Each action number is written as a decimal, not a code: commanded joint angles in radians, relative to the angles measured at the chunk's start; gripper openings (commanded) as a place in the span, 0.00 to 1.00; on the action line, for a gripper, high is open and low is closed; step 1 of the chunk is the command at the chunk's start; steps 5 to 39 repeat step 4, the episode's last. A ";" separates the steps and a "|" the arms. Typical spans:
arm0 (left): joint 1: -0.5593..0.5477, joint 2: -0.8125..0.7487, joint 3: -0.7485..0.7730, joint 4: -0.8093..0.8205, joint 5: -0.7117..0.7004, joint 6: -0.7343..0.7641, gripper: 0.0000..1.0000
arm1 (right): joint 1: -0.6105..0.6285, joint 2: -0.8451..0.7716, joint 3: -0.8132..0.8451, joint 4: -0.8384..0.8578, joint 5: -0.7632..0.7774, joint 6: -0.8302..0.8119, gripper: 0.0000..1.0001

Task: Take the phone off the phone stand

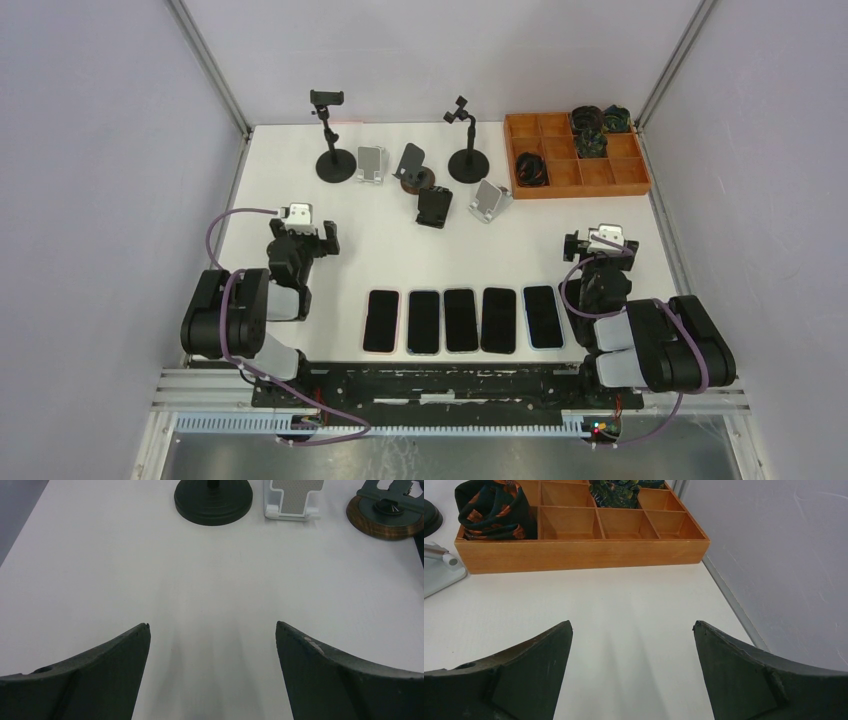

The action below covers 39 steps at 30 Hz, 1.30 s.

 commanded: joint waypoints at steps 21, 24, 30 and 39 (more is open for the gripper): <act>-0.002 0.002 0.015 0.016 -0.028 -0.041 1.00 | -0.001 -0.013 -0.115 0.027 -0.009 0.009 0.98; -0.002 0.002 0.015 0.016 -0.028 -0.041 1.00 | -0.001 -0.013 -0.115 0.027 -0.009 0.009 0.98; -0.002 0.002 0.015 0.016 -0.028 -0.041 1.00 | -0.001 -0.013 -0.115 0.027 -0.009 0.009 0.98; -0.002 0.002 0.015 0.016 -0.028 -0.041 1.00 | -0.001 -0.013 -0.115 0.027 -0.009 0.009 0.98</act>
